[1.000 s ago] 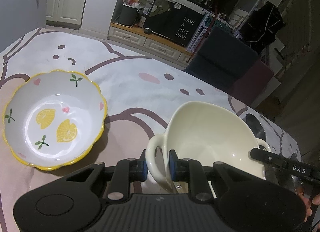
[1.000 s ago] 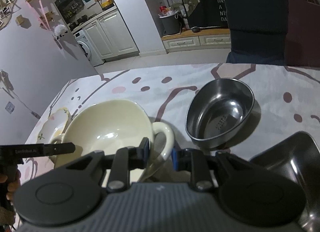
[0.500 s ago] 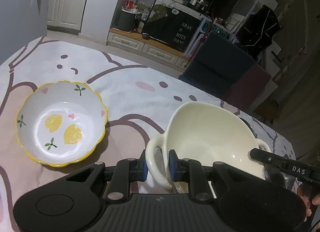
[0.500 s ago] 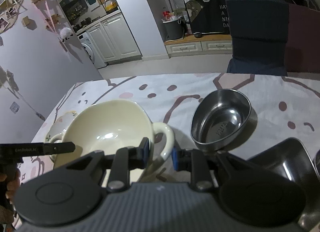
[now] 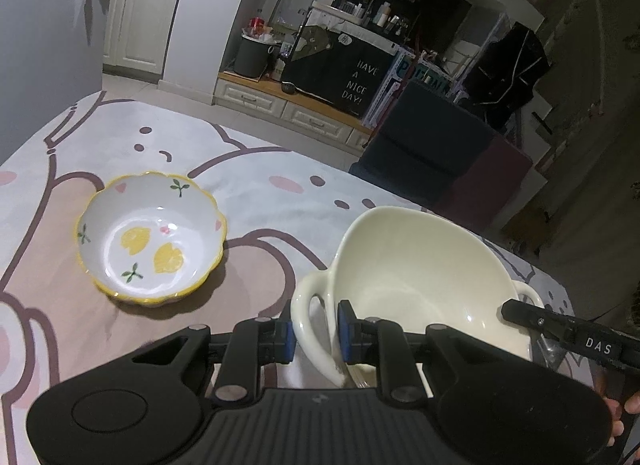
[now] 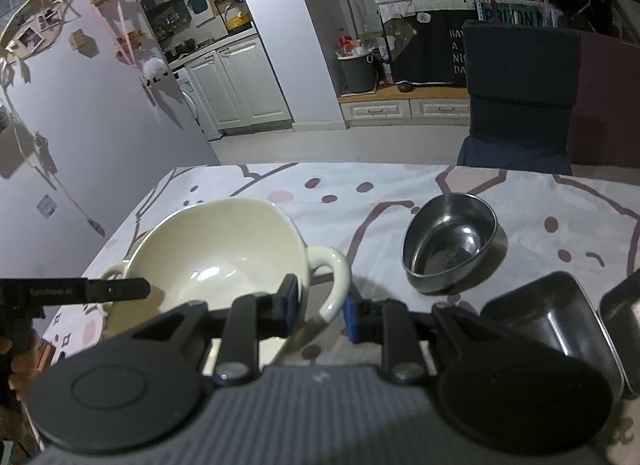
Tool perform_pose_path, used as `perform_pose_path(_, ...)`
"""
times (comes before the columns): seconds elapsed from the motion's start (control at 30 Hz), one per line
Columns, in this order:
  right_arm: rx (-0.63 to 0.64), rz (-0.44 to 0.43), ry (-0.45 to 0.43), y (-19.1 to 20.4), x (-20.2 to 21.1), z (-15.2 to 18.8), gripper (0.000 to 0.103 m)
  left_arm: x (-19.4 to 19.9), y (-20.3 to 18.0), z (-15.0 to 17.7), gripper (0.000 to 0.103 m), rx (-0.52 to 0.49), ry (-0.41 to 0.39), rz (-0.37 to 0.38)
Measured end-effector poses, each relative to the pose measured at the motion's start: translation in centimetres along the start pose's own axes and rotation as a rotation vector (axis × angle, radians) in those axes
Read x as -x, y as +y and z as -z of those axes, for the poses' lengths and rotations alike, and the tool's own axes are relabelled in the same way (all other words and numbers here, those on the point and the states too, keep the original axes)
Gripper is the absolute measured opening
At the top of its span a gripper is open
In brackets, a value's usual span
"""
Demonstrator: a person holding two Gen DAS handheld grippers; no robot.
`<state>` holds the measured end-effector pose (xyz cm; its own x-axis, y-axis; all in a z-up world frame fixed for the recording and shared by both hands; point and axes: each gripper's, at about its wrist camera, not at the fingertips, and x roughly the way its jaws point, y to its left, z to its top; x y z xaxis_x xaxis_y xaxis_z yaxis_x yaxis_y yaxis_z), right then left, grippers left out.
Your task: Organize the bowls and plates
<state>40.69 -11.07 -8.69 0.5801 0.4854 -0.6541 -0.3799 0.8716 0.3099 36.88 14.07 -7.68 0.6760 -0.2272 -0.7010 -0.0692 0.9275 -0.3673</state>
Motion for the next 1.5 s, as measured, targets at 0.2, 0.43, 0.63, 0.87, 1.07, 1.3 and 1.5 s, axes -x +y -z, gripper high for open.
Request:
perform_pose_path(0.2,0.017,-0.003,-0.005,1.1,1.8,0.7,0.028,2.8,-0.2,1.0,0.022,-0.002,-0.011,0.005)
perform_pose_path(0.43,0.026,-0.005,-0.003,2.4,3.7,1.8,0.028,5.6,0.0,2.5,0.022,-0.015,-0.015,0.008)
perform_pose_path(0.63,0.025,0.000,0.003,3.3,5.0,3.3,0.028,7.0,0.5,4.1,0.022,-0.028,0.000,0.032)
perform_pose_path(0.87,-0.003,0.010,0.005,4.0,6.0,6.3,0.029,8.3,1.1,6.3,0.022,-0.089,0.017,0.035)
perform_pose_path(1.07,-0.017,0.021,0.003,4.9,6.5,8.4,0.029,8.8,2.1,8.0,0.023,-0.118,0.045,0.033)
perform_pose_path(1.3,-0.019,0.042,0.004,6.0,6.9,10.6,0.029,8.5,3.2,9.5,0.024,-0.145,0.090,0.040)
perform_pose_path(1.5,-0.045,0.062,0.000,6.0,7.0,12.4,0.029,7.7,3.4,10.4,0.024,-0.178,0.126,0.042)
